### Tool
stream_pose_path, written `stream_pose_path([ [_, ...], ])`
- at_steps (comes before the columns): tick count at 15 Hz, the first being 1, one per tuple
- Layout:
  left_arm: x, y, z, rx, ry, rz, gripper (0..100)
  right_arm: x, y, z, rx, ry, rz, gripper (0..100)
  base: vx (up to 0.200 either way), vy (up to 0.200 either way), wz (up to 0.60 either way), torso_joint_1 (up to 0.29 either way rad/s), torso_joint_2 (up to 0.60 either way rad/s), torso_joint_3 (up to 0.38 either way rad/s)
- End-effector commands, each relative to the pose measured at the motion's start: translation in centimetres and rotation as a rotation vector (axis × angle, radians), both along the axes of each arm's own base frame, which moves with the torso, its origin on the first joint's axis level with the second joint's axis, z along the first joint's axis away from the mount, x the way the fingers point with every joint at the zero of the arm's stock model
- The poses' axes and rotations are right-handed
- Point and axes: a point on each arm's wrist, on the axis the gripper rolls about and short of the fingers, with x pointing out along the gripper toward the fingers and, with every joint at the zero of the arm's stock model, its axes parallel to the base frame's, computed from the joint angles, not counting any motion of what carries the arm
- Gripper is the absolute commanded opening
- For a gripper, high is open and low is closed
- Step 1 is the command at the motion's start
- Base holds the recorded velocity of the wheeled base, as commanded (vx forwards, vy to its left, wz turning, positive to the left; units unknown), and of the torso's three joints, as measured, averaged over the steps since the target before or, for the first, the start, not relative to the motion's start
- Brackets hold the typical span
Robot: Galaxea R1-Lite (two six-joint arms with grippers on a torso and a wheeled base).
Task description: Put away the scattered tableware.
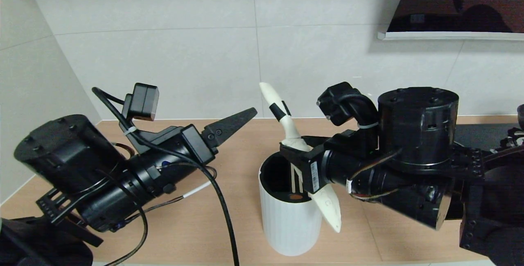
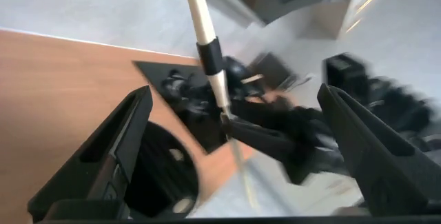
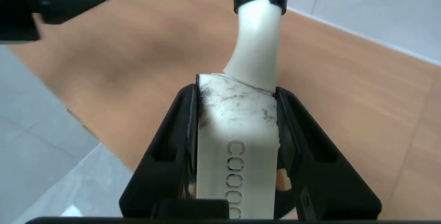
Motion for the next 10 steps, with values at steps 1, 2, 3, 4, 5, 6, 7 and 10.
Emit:
stream_pose_path([
  [1,0.2,-1.4,-0.6,0.017,0.007,0.006,100,-0.6,0.7,-0.4,-0.010,0.007,0.024,0,0.000,0.000,0.00,0.000,0.00,0.000],
  [2,0.0,-1.9,-0.6,0.023,-0.001,0.004,100,-0.8,0.8,-0.5,-0.011,0.009,0.029,0,0.000,0.000,0.00,0.000,0.00,0.000],
  [3,-0.2,-2.1,-0.6,0.023,-0.004,-0.002,100,-0.9,0.9,-0.6,-0.012,0.010,0.035,0,0.000,0.000,0.00,0.000,0.00,0.000],
  [4,-0.3,-2.1,-0.6,0.024,-0.005,-0.005,100,-1.3,1.0,-0.5,-0.008,0.009,0.045,0,0.000,0.000,0.00,0.000,0.00,0.000],
  [5,-0.3,-2.1,-0.5,0.022,-0.009,-0.005,100,-1.4,1.1,-0.4,-0.001,0.013,0.049,0,0.000,0.000,0.00,0.000,0.00,0.000],
  [6,-0.2,-2.1,-0.6,0.023,-0.008,-0.005,100,-1.6,1.2,-0.4,0.002,0.014,0.053,0,0.000,0.000,0.00,0.000,0.00,0.000],
  [7,-0.2,-2.2,-0.6,0.023,-0.004,-0.005,100,-1.6,1.2,-0.4,0.003,0.015,0.054,0,0.000,0.000,0.00,0.000,0.00,0.000],
  [10,0.1,-2.4,-1.2,0.030,0.015,-0.005,100,-2.0,1.4,-0.4,0.003,0.015,0.068,0,0.000,0.000,0.00,0.000,0.00,0.000],
])
